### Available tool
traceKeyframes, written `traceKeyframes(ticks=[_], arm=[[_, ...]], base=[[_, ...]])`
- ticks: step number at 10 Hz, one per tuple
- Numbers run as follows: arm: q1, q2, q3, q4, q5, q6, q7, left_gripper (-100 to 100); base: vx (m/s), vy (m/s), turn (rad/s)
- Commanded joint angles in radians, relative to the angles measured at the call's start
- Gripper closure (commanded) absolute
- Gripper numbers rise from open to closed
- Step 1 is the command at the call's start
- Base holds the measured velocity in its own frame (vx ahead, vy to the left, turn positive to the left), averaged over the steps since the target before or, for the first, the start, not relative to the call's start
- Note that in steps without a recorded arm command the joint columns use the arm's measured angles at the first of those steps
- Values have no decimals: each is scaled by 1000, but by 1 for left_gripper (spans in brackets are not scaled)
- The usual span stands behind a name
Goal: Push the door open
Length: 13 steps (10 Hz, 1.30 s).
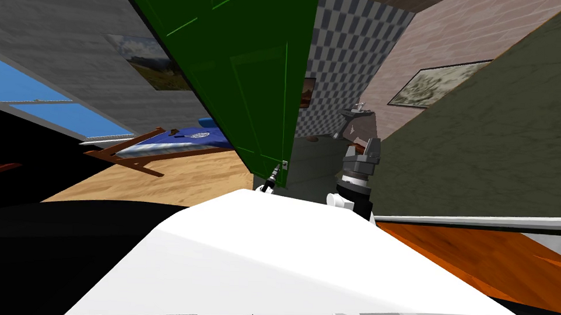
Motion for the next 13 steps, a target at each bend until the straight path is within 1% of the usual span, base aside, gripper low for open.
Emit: traceKeyframes(ticks=[1, 2, 3, 4, 5, 10, 11, 13], arm=[[-7, -10, 4, 10, 2, -7, 1, -100], [-8, -35, 7, 12, 3, -8, 0, -100], [-9, -49, 8, 12, 3, -8, -1, -100], [-13, -39, 8, 26, 4, -16, 2, -100], [-13, -39, 8, 26, 4, -16, 2, 100], [-13, -39, 8, 26, 4, -16, 2, 100], [-14, -13, 30, 28, 12, -15, -2, 100], [-14, -13, 30, 28, 12, -15, -2, 100]], base=[[250, -131, -11], [236, -106, -31], [191, -59, -2], [68, -16, 11], [-11, -1, -8], [-13, 3, -2], [80, -83, 47], [95, -83, 41]])
